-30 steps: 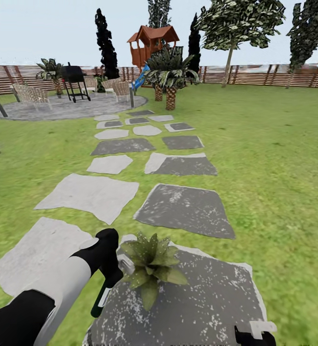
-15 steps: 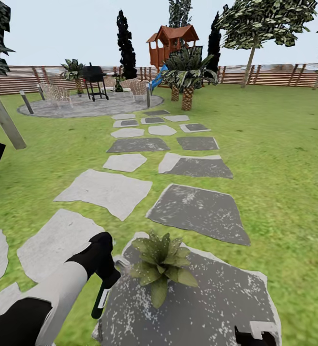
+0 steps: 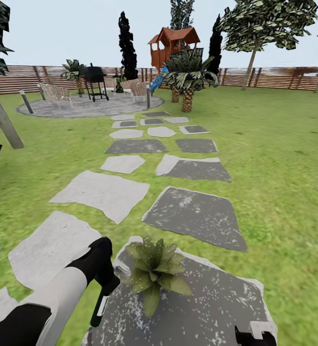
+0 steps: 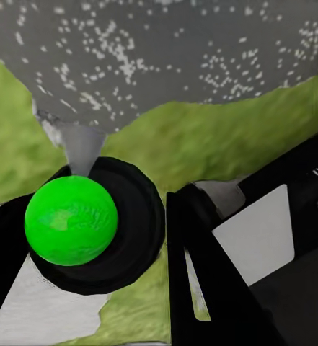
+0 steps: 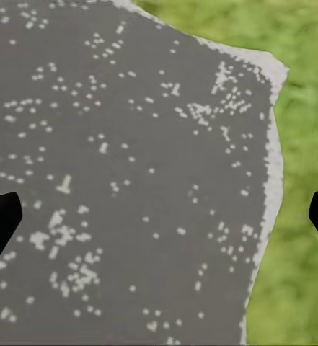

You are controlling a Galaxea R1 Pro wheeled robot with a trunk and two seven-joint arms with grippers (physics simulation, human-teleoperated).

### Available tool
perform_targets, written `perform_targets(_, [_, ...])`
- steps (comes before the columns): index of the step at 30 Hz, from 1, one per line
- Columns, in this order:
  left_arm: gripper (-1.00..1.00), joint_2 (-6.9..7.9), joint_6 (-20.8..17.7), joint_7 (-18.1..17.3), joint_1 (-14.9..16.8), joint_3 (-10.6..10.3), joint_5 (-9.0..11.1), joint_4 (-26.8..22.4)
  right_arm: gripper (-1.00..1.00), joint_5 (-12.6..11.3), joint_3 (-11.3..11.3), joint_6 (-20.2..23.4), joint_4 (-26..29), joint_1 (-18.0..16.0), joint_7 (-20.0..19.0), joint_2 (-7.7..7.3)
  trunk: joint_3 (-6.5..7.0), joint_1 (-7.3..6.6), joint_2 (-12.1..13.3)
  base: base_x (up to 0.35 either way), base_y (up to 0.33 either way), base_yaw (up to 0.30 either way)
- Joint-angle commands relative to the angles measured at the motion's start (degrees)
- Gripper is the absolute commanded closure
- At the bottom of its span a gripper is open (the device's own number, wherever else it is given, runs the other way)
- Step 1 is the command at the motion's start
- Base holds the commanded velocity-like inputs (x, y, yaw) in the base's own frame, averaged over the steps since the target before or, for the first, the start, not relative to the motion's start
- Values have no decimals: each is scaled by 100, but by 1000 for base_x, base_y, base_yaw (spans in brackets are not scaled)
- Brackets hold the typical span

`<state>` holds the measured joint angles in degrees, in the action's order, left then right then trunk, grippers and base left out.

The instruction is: Pick up the pesticide atomizer in the garden and spray insectifuge to fully cover both potted plants in the garden.

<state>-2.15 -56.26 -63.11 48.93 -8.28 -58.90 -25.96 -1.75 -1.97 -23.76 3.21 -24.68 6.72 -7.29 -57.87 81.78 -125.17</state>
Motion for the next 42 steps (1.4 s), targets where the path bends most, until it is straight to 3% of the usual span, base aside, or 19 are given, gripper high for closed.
perform_targets(1, [100,-2,-26,-56,-28,-10,-60,-20,-100,-18,-23,-14,-3,-2,13,0,-5,1,-2,163,-232,187])
perform_targets(11, [100,21,-26,-44,-100,1,-68,1,-100,-18,-23,-14,-5,-2,13,0,-5,1,-2,101,-97,268])
perform_targets(18, [100,20,-18,-44,-261,-3,-68,-34,-100,-18,-23,-16,-5,-2,13,0,-5,1,-2,2,-13,54])
perform_targets(42, [100,4,-17,-35,-284,10,-60,-52,-100,-18,-23,-14,-5,-2,13,8,-5,1,-2,-60,-243,248])
